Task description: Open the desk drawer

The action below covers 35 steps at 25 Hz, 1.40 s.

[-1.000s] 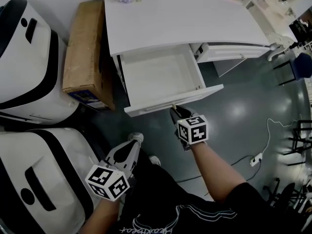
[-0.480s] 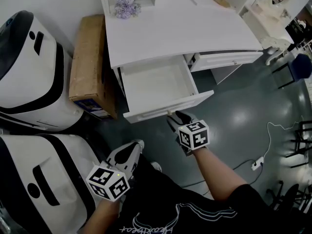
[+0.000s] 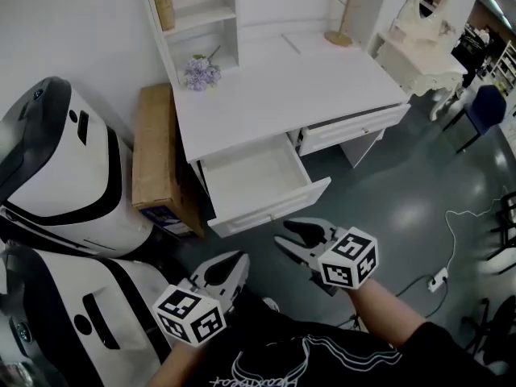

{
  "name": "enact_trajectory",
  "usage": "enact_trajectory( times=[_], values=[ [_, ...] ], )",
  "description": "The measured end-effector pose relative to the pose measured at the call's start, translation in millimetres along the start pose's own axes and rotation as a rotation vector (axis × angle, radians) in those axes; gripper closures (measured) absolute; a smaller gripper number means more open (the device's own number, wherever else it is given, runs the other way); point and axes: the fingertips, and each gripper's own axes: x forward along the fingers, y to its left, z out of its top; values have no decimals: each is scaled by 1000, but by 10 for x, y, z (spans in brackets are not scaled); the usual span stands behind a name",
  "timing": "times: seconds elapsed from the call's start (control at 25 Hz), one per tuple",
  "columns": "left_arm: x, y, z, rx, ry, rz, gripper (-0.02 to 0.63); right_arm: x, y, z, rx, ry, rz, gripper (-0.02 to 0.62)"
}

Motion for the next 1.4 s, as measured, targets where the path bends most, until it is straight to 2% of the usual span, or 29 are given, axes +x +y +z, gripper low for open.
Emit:
enact_trajectory(
  times=[0.12, 0.24, 0.32, 0.56, 0.68, 0.84, 1.2, 1.4],
  values=[
    [-86, -277, 250, 69, -10, -47, 601, -286, 277, 415, -45, -97, 28, 511],
    [-182, -517, 495, 98, -39, -81, 601, -524, 444, 708, -79, -164, 26, 534],
    [-243, -660, 665, 112, -65, -98, 601, -660, 532, 864, -88, -208, 30, 588],
    [-383, -938, 948, 140, -121, -117, 601, -991, 804, 1154, -87, -294, 84, 589],
    [-413, -1005, 973, 187, -123, -101, 601, -1095, 879, 1223, -125, -316, 78, 589],
    [-429, -1050, 1002, 204, -131, -98, 601, -1133, 905, 1235, -160, -323, 64, 589],
    [-382, -1068, 1055, 259, -139, -88, 601, -1137, 895, 1241, -156, -327, 59, 589],
    [-347, -1050, 1071, 242, -142, -100, 601, -1096, 858, 1228, -145, -323, 61, 589]
  ],
)
